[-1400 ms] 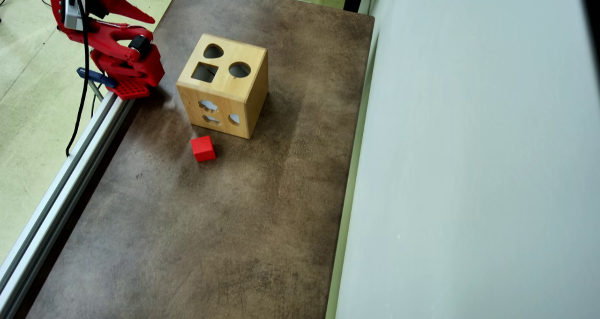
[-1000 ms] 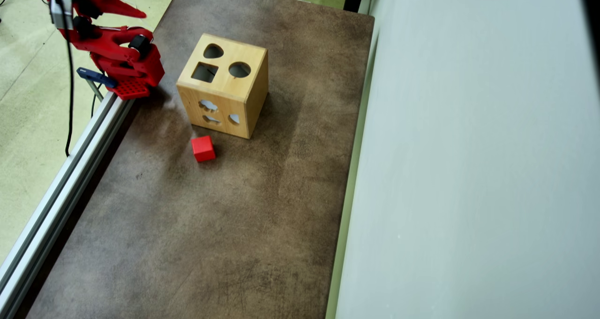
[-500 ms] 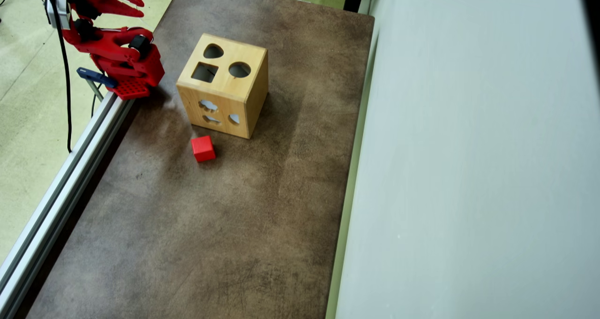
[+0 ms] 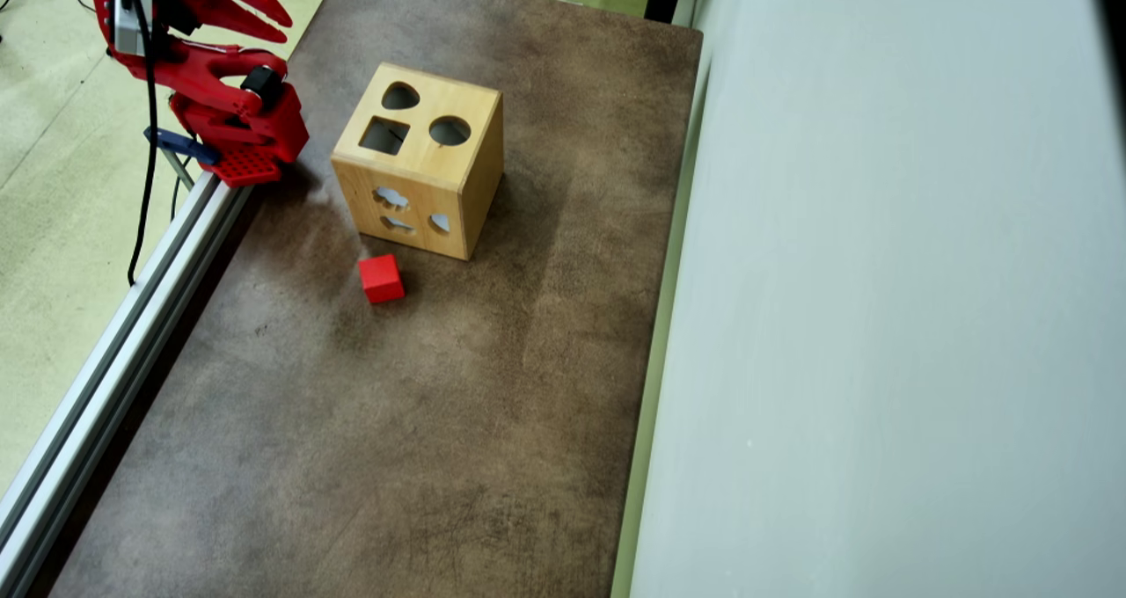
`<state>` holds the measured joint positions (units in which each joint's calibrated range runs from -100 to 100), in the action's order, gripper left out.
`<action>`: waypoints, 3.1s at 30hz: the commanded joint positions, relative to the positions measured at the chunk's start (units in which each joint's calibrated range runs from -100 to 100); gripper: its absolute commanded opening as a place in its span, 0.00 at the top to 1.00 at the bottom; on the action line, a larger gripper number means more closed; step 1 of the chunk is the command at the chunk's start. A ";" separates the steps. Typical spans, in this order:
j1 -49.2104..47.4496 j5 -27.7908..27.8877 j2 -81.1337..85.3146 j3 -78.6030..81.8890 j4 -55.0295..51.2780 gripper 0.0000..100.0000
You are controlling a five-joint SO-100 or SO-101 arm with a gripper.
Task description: Pick and place the red cube on the square hole
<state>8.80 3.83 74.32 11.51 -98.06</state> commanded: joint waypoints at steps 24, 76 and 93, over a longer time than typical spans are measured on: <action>17.57 14.07 -39.54 -28.78 0.80 0.90; 10.66 30.77 -62.90 -34.41 0.15 0.89; 11.03 30.72 -63.07 -33.16 0.07 0.89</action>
<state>19.44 34.70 10.51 -21.44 -97.98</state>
